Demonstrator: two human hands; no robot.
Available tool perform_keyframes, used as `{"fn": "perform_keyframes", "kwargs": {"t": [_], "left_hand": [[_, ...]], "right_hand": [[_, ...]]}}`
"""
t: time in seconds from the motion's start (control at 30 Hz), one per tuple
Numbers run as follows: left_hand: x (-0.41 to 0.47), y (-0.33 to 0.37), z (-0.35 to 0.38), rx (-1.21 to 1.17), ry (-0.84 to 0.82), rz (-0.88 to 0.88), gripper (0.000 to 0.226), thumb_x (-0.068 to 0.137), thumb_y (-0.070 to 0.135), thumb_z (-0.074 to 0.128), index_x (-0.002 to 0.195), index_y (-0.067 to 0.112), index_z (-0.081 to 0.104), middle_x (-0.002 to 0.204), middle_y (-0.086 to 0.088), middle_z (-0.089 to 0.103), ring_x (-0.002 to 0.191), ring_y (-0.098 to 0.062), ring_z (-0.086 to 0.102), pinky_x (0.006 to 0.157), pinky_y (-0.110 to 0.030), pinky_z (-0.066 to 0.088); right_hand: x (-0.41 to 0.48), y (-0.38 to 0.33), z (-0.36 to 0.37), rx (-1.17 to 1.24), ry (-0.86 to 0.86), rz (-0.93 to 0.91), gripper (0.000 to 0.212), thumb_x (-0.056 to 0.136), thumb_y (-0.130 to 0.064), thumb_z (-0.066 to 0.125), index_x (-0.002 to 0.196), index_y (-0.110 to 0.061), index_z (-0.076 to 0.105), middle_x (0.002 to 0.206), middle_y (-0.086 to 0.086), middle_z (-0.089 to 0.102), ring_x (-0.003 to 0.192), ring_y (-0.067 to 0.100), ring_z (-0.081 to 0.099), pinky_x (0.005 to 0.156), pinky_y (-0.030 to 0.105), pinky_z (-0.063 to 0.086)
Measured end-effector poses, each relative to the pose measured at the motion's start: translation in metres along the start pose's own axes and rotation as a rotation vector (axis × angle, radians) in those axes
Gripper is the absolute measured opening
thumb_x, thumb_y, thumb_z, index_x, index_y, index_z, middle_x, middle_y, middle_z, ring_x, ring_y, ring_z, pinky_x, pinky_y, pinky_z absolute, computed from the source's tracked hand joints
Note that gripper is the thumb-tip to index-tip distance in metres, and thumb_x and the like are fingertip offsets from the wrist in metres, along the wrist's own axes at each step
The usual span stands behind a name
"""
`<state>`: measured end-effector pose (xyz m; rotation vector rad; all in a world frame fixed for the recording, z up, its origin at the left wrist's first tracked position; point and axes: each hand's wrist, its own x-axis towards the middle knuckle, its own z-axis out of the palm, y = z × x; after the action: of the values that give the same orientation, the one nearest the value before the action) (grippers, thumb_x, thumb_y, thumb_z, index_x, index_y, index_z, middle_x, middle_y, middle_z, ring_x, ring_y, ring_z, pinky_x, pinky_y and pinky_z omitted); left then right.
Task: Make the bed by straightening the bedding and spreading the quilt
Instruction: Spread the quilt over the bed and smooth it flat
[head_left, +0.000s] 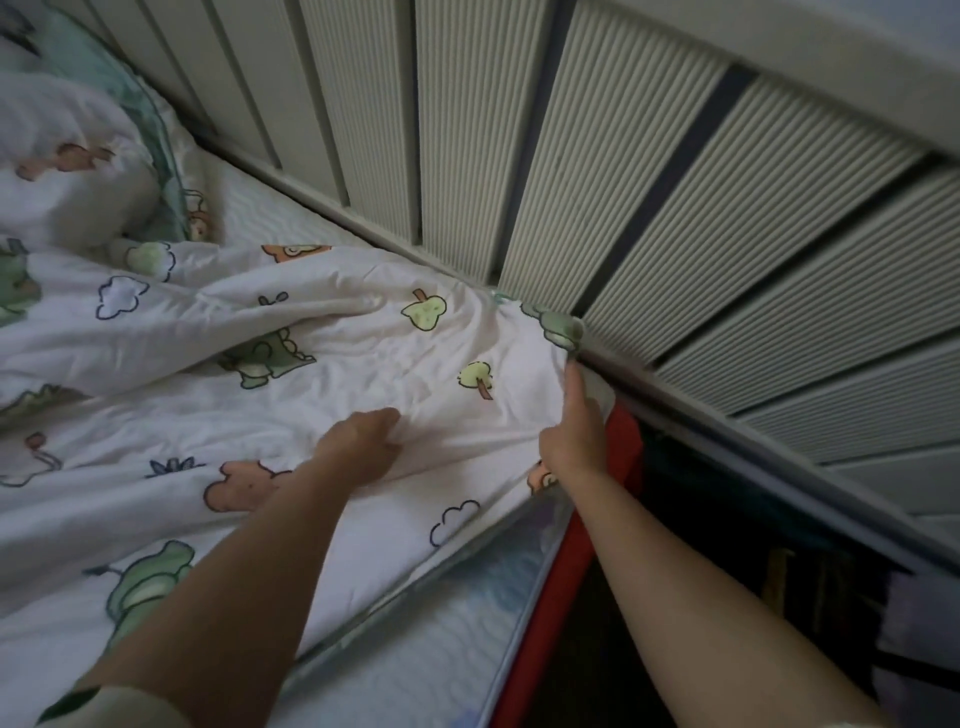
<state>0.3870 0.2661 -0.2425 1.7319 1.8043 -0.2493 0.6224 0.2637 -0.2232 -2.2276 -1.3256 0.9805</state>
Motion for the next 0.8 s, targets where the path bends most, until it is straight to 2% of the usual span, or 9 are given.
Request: {"fn": "perform_keyframes", "kwargs": {"t": [0.1, 0.2, 0.27, 0.33, 0.4, 0.47, 0.57, 0.67, 0.8], "left_hand": [[-0.005, 0.02, -0.002, -0.104, -0.04, 0.095, 0.041, 0.091, 0.027, 0.058, 0.13, 0.016, 0.053, 0.131, -0.011, 0.055, 0.121, -0.029, 0.05, 0.095, -0.029, 0.038], [-0.001, 0.062, 0.0, -0.226, -0.098, 0.239, 0.043, 0.089, 0.025, 0.063, 0.129, 0.01, 0.054, 0.13, -0.012, 0.055, 0.124, -0.029, 0.049, 0.097, -0.029, 0.038], [0.001, 0.082, 0.007, -0.243, -0.162, 0.274, 0.047, 0.089, 0.026, 0.063, 0.132, 0.01, 0.052, 0.134, -0.012, 0.053, 0.126, -0.028, 0.047, 0.098, -0.028, 0.036], [0.002, 0.09, 0.018, -0.196, -0.238, 0.251, 0.06, 0.09, 0.031, 0.061, 0.143, 0.014, 0.039, 0.146, -0.009, 0.041, 0.134, -0.025, 0.038, 0.106, -0.029, 0.03], [0.003, 0.093, 0.027, -0.167, -0.255, 0.232, 0.068, 0.091, 0.039, 0.059, 0.148, 0.016, 0.03, 0.15, -0.009, 0.035, 0.137, -0.025, 0.034, 0.11, -0.03, 0.027], [0.003, 0.092, 0.028, -0.163, -0.203, 0.241, 0.068, 0.091, 0.044, 0.057, 0.147, 0.016, 0.031, 0.148, -0.009, 0.038, 0.135, -0.026, 0.037, 0.108, -0.032, 0.029], [0.005, 0.089, 0.023, -0.222, -0.118, 0.242, 0.063, 0.09, 0.047, 0.057, 0.143, 0.016, 0.039, 0.14, -0.008, 0.046, 0.128, -0.025, 0.044, 0.104, -0.033, 0.036], [0.005, 0.079, 0.017, -0.36, -0.051, 0.219, 0.058, 0.089, 0.047, 0.059, 0.137, 0.017, 0.047, 0.127, -0.005, 0.055, 0.113, -0.02, 0.054, 0.095, -0.032, 0.042], [-0.008, 0.044, 0.009, -0.398, 0.185, 0.213, 0.042, 0.093, 0.037, 0.056, 0.13, 0.017, 0.054, 0.115, -0.003, 0.059, 0.105, -0.02, 0.057, 0.089, -0.031, 0.043]], "right_hand": [[0.013, 0.008, -0.031, -0.118, 0.208, -0.084, 0.079, 0.088, 0.0, 0.039, 0.149, -0.043, 0.014, 0.134, 0.015, 0.042, 0.119, 0.036, 0.049, 0.094, 0.038, 0.042], [0.024, 0.017, -0.062, -0.221, 0.452, -0.109, 0.079, 0.088, 0.007, 0.036, 0.15, -0.039, 0.016, 0.138, 0.016, 0.037, 0.114, 0.036, 0.05, 0.088, 0.042, 0.044], [0.032, 0.031, -0.078, -0.376, 0.382, -0.045, 0.073, 0.092, -0.001, 0.041, 0.149, -0.039, 0.018, 0.144, 0.014, 0.03, 0.114, 0.036, 0.049, 0.089, 0.043, 0.043], [0.037, 0.044, -0.079, -0.535, 0.163, 0.098, 0.064, 0.092, -0.016, 0.048, 0.147, -0.039, 0.023, 0.147, 0.014, 0.025, 0.12, 0.038, 0.044, 0.095, 0.043, 0.042], [0.04, 0.048, -0.074, -0.635, 0.028, 0.137, 0.055, 0.092, -0.024, 0.049, 0.142, -0.037, 0.03, 0.146, 0.016, 0.025, 0.122, 0.038, 0.042, 0.097, 0.044, 0.042], [0.042, 0.042, -0.064, -0.676, -0.007, 0.063, 0.044, 0.094, -0.027, 0.044, 0.137, -0.034, 0.037, 0.147, 0.014, 0.025, 0.123, 0.037, 0.04, 0.099, 0.044, 0.04], [0.044, 0.027, -0.049, -0.733, -0.076, -0.057, 0.049, 0.09, -0.021, 0.047, 0.138, -0.029, 0.04, 0.141, 0.013, 0.032, 0.122, 0.035, 0.041, 0.097, 0.042, 0.039], [0.041, 0.008, -0.034, -0.745, -0.057, -0.153, 0.047, 0.091, -0.022, 0.05, 0.136, -0.025, 0.041, 0.134, 0.013, 0.037, 0.12, 0.033, 0.042, 0.098, 0.041, 0.038], [0.024, -0.029, -0.006, -0.692, -0.012, -0.37, 0.057, 0.084, -0.01, 0.054, 0.139, -0.02, 0.041, 0.134, 0.01, 0.041, 0.119, 0.03, 0.041, 0.101, 0.038, 0.036]]}}
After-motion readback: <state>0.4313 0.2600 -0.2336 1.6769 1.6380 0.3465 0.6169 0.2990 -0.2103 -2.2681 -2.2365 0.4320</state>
